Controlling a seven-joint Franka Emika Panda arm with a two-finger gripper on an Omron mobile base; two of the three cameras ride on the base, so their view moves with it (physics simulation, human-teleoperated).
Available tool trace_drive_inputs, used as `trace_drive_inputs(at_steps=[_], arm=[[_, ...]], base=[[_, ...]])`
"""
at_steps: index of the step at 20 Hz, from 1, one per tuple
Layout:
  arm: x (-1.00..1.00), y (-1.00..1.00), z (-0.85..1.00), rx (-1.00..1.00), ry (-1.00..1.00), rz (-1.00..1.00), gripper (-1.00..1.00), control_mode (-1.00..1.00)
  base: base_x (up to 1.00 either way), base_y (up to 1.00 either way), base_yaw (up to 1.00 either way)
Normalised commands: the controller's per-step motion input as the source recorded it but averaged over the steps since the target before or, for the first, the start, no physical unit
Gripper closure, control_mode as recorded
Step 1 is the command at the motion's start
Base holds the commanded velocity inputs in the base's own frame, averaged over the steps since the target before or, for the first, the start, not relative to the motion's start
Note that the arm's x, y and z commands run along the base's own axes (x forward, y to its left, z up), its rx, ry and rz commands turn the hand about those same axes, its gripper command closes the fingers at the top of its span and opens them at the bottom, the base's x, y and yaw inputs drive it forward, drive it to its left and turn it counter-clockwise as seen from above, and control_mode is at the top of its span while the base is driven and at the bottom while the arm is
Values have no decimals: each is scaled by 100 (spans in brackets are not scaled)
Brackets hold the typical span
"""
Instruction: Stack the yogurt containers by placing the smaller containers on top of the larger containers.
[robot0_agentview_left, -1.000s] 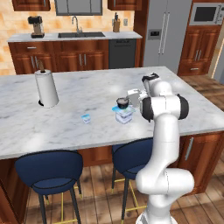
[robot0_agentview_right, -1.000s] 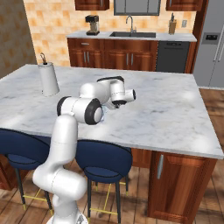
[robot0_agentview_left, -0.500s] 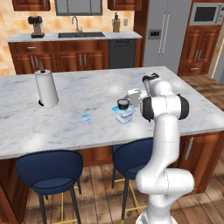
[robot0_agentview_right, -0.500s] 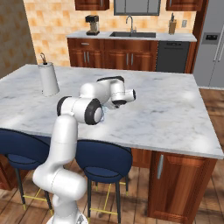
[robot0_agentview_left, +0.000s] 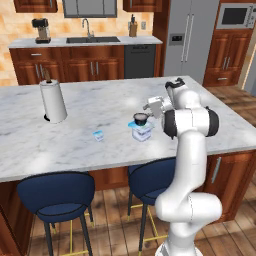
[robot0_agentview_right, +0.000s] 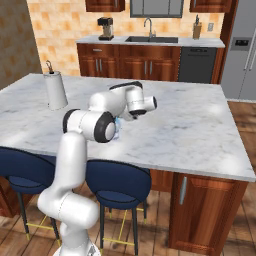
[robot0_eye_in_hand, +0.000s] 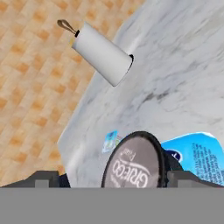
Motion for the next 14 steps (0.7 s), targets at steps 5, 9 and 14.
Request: trace_drive_inputs(at_steps=[5,9,14], arm=[[-39,-3,25,-14,3,-5,-100,-100],[-54,0,25,-19,0,-8,-100,-100],[-74,1,37,-8,0,-13,-100,-100]], base=[[0,0,0],[0,0,0],[0,0,0]])
